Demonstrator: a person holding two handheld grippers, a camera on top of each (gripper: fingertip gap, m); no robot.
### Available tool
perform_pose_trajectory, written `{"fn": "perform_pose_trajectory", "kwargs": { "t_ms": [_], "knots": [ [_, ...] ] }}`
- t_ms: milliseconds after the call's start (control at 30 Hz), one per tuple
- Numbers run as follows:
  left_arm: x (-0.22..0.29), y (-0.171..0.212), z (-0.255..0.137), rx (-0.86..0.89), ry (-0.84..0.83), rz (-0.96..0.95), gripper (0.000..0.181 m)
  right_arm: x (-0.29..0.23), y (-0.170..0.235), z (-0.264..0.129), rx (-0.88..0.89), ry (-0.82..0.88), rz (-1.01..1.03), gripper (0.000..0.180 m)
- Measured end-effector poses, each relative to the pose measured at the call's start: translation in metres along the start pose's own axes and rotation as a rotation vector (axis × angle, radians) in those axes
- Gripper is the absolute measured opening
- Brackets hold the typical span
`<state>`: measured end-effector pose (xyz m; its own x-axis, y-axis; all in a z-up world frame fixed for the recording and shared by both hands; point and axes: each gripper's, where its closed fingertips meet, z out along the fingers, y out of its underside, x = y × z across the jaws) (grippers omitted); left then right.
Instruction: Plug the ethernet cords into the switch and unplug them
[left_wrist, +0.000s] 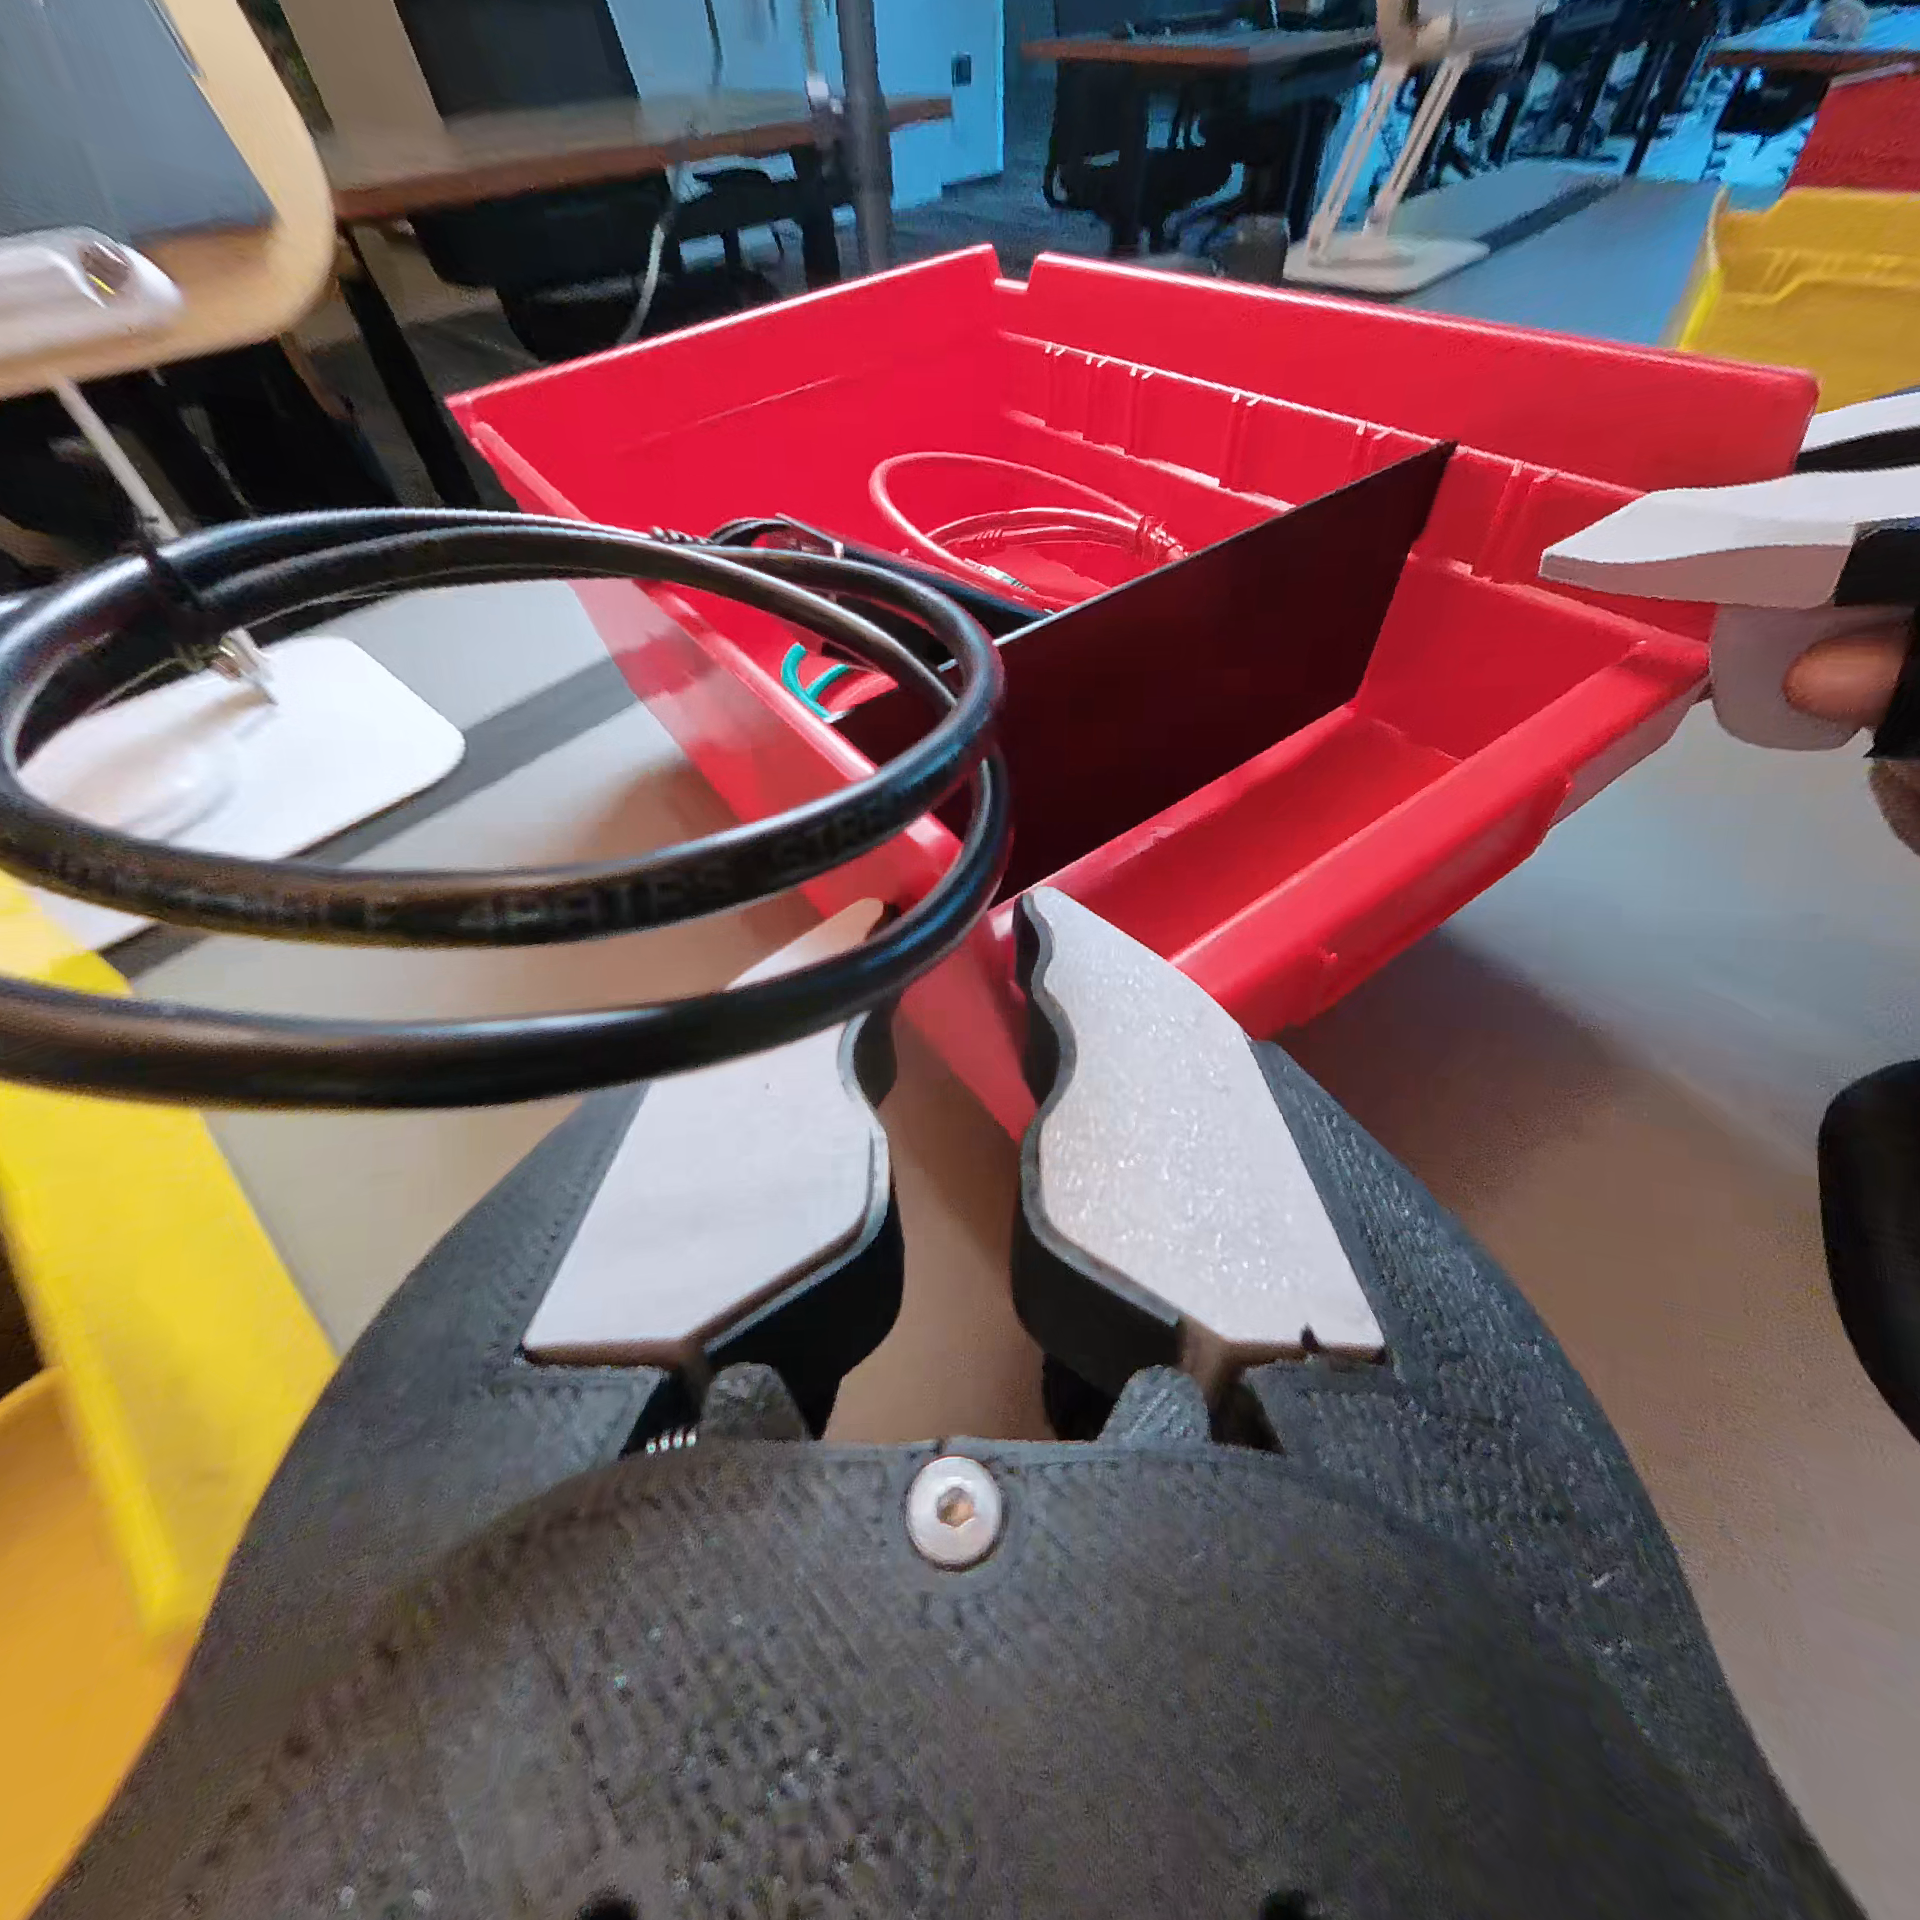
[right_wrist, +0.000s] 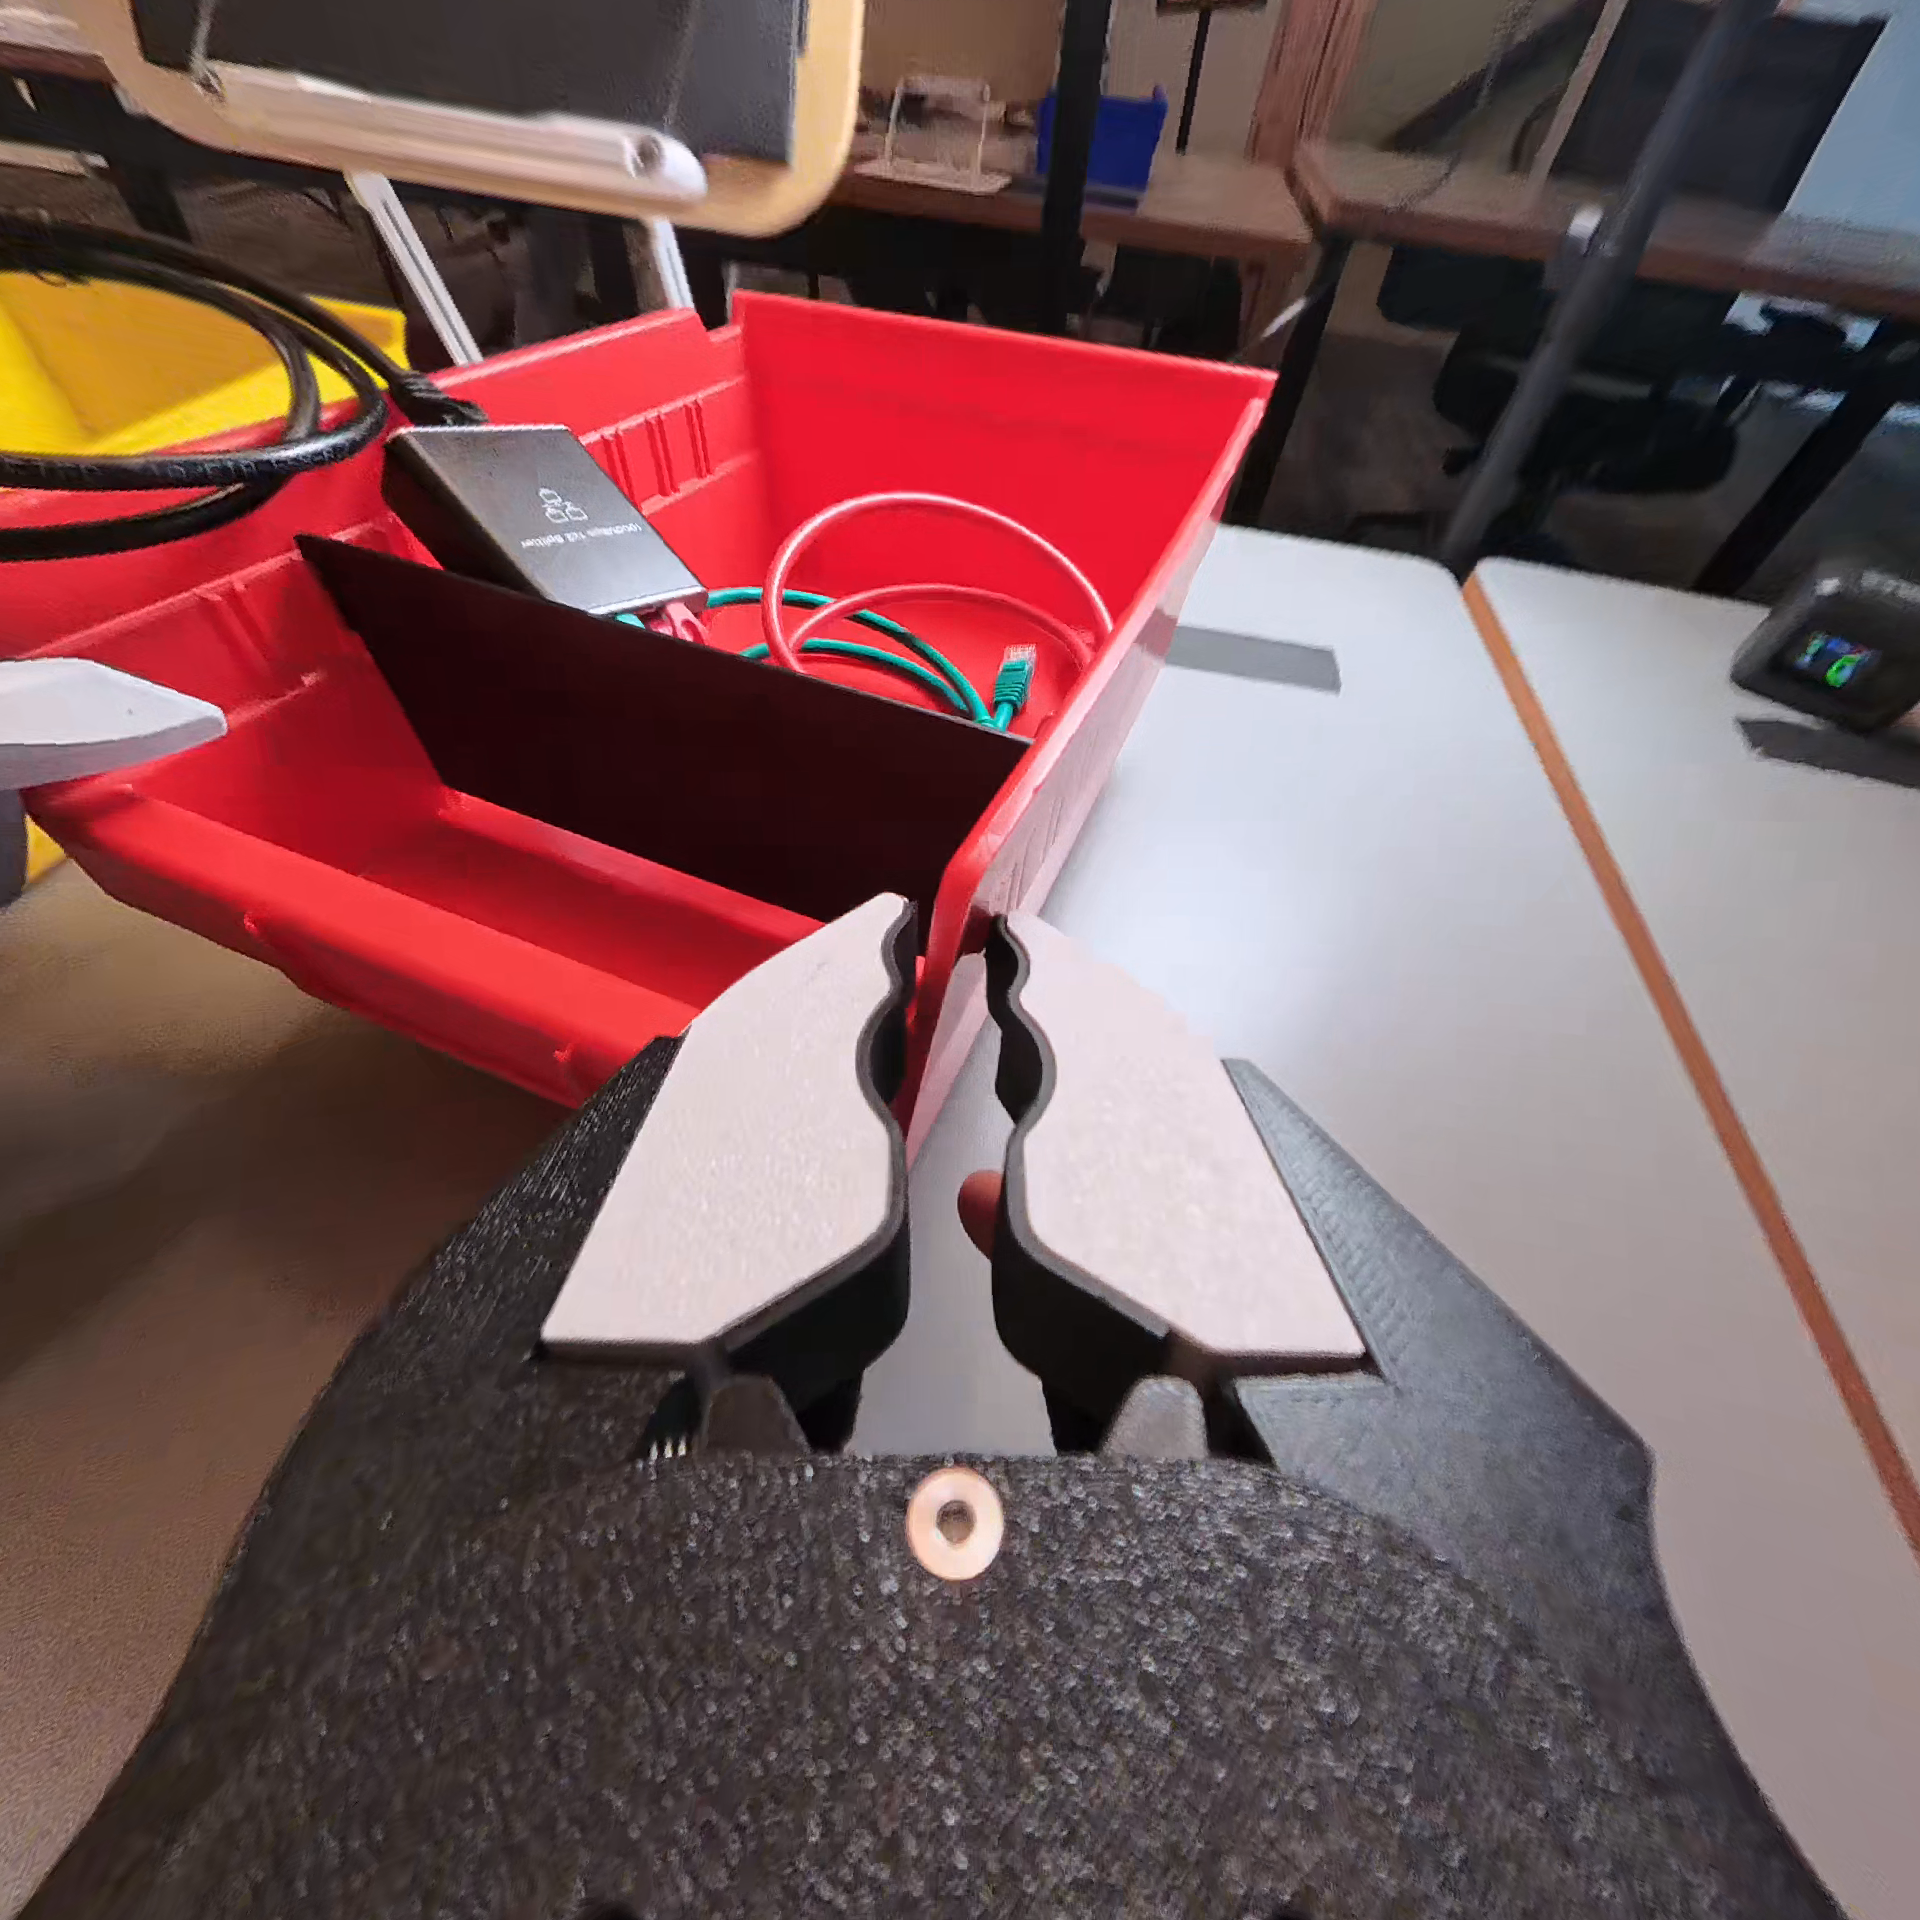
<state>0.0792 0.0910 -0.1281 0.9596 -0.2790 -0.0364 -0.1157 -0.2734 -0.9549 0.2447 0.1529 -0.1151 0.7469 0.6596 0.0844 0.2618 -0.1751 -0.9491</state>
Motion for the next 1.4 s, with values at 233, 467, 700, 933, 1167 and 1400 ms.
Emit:
{"fn": "perform_pose_trajectory", "kwargs": {
  "t_ms": [233,467,700,933,1167,1400],
  "knots": [
    [-0.029,-0.056,-0.050,0.149,-0.081,0.003,0.019,-0.036,-0.049,-0.006,0.077,-0.034,-0.083,0.011],
    [-0.076,-0.084,-0.116,0.240,-0.203,0.008,0.017,-0.100,-0.097,0.003,0.169,-0.148,-0.101,0.011],
    [-0.132,-0.092,-0.210,0.322,-0.378,0.009,0.015,-0.197,-0.139,0.015,0.243,-0.298,-0.147,0.011],
    [-0.180,-0.074,-0.317,0.362,-0.570,0.016,0.013,-0.309,-0.167,0.019,0.315,-0.471,-0.160,0.012],
    [-0.214,-0.035,-0.391,0.379,-0.695,-0.041,0.013,-0.397,-0.172,0.022,0.333,-0.606,-0.123,0.012],
    [-0.232,0.014,-0.434,0.346,-0.762,-0.096,0.013,-0.458,-0.143,0.032,0.258,-0.709,-0.086,0.013]
  ]
}}
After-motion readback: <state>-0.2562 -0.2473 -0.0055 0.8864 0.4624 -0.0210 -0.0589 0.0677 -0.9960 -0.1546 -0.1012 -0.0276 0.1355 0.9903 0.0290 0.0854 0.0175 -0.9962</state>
